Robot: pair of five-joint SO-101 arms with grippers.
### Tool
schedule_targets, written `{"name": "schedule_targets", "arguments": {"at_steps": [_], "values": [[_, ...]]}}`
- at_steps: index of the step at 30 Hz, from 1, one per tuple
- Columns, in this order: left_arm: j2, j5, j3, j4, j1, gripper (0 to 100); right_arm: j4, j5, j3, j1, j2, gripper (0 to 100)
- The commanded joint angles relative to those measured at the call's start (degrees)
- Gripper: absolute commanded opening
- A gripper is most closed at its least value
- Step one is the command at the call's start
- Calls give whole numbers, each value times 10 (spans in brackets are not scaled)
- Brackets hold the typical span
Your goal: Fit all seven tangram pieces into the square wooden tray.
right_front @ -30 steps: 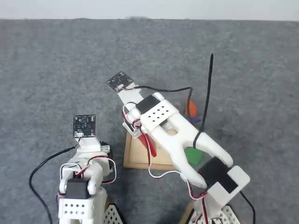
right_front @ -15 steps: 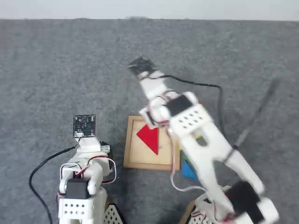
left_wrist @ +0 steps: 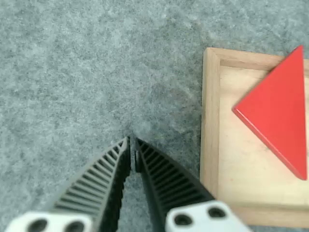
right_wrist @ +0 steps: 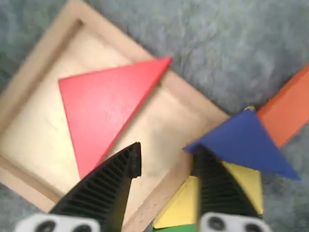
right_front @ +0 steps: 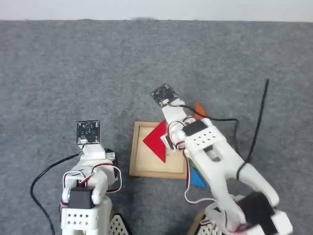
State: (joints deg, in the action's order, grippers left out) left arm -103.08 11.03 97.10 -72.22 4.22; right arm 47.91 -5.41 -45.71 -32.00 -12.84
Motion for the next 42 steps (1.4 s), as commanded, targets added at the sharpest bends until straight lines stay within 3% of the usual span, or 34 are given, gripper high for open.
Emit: {"name": "schedule_targets", "arguments": {"at_steps": [1,16,42], "values": [[-11,-4,-7,-1,4,14,-12,-11,29,-19,22,37],[-11,-4,-7,-1,4,14,-47,-33,45,-114,65,32],[-11,-4,-7,-1,4,14,-47,-39,77,-109,55,32]]}}
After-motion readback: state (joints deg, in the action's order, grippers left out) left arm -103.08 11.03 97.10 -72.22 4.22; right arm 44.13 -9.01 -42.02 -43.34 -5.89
